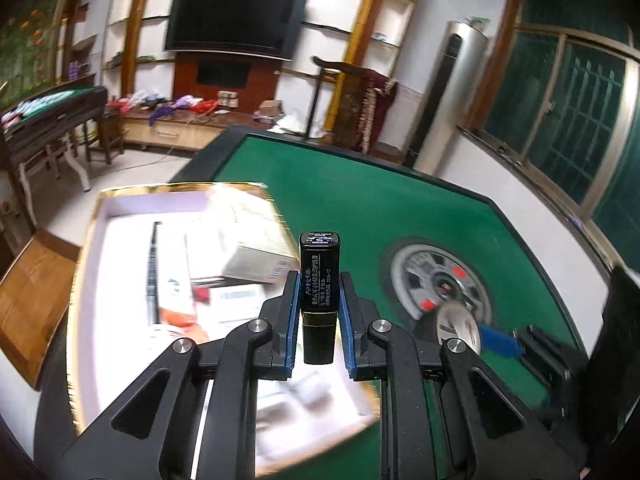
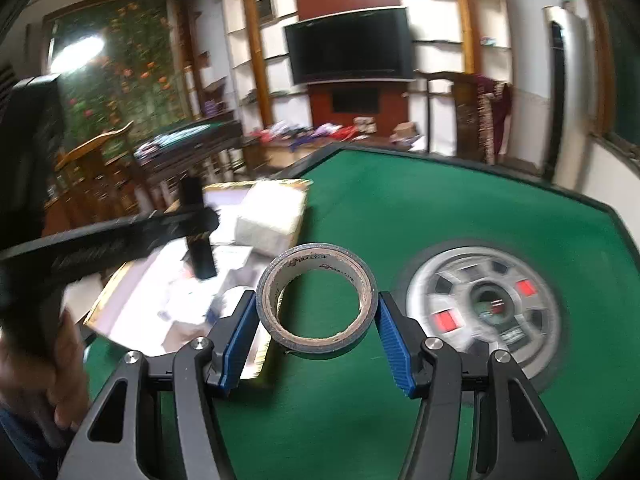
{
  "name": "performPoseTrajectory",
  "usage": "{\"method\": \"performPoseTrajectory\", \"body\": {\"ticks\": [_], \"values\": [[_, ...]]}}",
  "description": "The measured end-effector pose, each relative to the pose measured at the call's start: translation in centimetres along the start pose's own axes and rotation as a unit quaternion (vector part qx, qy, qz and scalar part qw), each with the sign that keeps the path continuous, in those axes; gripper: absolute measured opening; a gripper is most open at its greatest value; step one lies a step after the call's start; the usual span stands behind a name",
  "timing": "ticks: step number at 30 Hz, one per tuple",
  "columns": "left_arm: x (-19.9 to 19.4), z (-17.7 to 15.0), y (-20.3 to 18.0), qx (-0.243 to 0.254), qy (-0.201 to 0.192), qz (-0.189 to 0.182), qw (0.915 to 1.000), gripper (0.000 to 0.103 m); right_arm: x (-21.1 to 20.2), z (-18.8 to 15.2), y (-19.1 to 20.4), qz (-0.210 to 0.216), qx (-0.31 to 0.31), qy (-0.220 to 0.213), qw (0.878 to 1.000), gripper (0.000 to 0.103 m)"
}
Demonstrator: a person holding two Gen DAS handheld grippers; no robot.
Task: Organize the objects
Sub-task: 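Carry the black tube with the left tool while the right tool carries the tape roll to the tray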
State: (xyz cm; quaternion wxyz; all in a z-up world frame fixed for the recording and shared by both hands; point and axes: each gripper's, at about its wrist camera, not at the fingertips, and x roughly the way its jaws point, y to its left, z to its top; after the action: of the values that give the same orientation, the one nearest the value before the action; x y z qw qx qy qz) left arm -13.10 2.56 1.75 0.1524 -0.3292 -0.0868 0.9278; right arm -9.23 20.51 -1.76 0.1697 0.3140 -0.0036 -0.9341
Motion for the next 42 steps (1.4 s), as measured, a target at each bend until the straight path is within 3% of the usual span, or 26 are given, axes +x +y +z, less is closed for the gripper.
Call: {"method": "performPoseTrajectory", "body": {"ticks": [9, 16, 29, 37, 42], "values": [[0.8, 0.7, 7.4, -0.059, 0.017, 0.051, 0.9968, 0.017, 2.8, -0.5, 5.8, 0.068, -0.03, 0.037, 0.997, 0.059], [1.2, 0.6, 10.5, -0.08, 0.03, 0.072, 0.9937, 0.017, 5.1, 0.1, 8.5, 0.103, -0.038, 0.055, 0.992, 0.059], [2.6, 0.7, 12.9, -0.08, 0.066, 0.092, 0.9903, 0.017, 9.7, -0.4, 13.0, 0.198, -0.026, 0.12, 0.972, 0.059], [3.1, 0.7, 13.6, -0.07, 0.08, 0.098, 0.9894, 0.017, 12.9, -1.0, 13.8, 0.227, 0.0, 0.167, 0.96, 0.059], [3.8, 0.4, 13.5, -0.061, 0.093, 0.1, 0.9888, 0.017, 13.5, -0.9, 13.8, 0.213, -0.008, 0.166, 0.963, 0.059]]}}
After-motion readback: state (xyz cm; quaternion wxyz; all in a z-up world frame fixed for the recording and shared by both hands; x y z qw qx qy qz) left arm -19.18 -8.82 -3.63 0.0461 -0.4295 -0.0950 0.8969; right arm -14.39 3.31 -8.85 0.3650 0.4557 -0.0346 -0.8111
